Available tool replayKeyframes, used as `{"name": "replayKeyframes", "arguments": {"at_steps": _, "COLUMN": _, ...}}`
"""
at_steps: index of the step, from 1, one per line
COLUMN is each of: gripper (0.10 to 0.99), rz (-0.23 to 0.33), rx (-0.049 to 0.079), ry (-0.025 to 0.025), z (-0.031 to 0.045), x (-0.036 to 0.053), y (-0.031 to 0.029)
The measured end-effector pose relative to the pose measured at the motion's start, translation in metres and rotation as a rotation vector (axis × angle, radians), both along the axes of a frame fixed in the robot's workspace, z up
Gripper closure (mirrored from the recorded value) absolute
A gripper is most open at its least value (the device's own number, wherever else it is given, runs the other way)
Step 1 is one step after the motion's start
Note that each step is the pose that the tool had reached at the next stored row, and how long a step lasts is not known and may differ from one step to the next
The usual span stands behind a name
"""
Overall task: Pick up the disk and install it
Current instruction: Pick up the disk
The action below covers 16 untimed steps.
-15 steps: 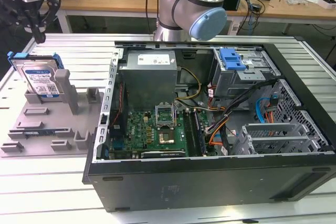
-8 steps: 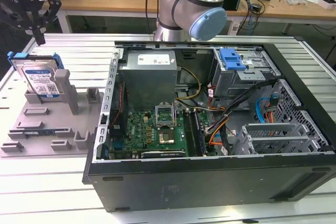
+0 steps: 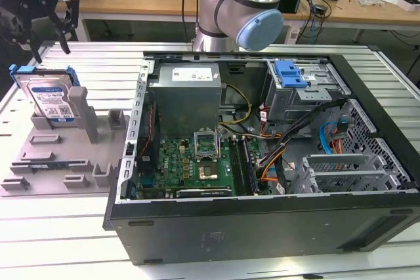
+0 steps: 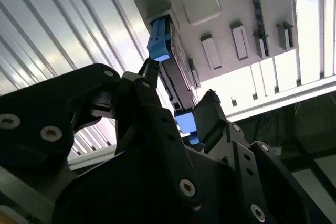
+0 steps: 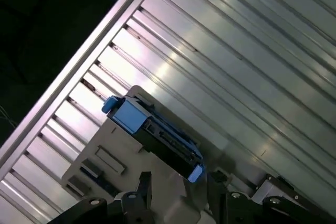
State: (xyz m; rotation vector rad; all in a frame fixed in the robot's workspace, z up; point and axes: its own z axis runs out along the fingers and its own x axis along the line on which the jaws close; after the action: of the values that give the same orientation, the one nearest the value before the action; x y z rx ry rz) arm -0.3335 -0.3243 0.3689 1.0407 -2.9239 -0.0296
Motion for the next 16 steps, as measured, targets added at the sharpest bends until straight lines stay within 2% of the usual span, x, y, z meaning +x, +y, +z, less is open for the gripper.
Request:
{"name": "replayKeyframes", "arguments": {"at_steps": 1, "gripper": 0.545, "rz": 0.009, "rx": 0.000, "ry": -0.0033, "z": -0.0005, "x": -0.0001, "y": 0.0000}}
{"name": "replayKeyframes", "arguments": {"at_steps": 2, "gripper": 0.545, "rz": 0.031, "rx": 0.000, "ry": -0.0178, "z": -0.0012, "x": 0.0000, "y": 0.0001}}
{"name": "replayKeyframes", "arguments": {"at_steps": 4, "gripper": 0.545, "rz": 0.061, "rx": 0.000, "ry": -0.0267, "z": -0.0015, "x": 0.0001, "y": 0.0000}}
{"name": "replayKeyframes", "arguments": {"at_steps": 5, "gripper": 0.545, "rz": 0.107, "rx": 0.001, "ry": -0.0289, "z": -0.0017, "x": 0.0001, "y": 0.0000}}
{"name": "replayKeyframes", "arguments": {"at_steps": 7, "gripper": 0.545, "rz": 0.194, "rx": 0.002, "ry": -0.0288, "z": -0.0018, "x": 0.0000, "y": 0.0000}}
{"name": "replayKeyframes", "arguments": {"at_steps": 14, "gripper": 0.545, "rz": 0.338, "rx": 0.004, "ry": -0.0288, "z": -0.0022, "x": 0.0000, "y": 0.0000}}
{"name": "replayKeyframes", "arguments": {"at_steps": 16, "gripper": 0.545, "rz": 0.413, "rx": 0.005, "ry": -0.0286, "z": -0.0028, "x": 0.0000, "y": 0.0000}}
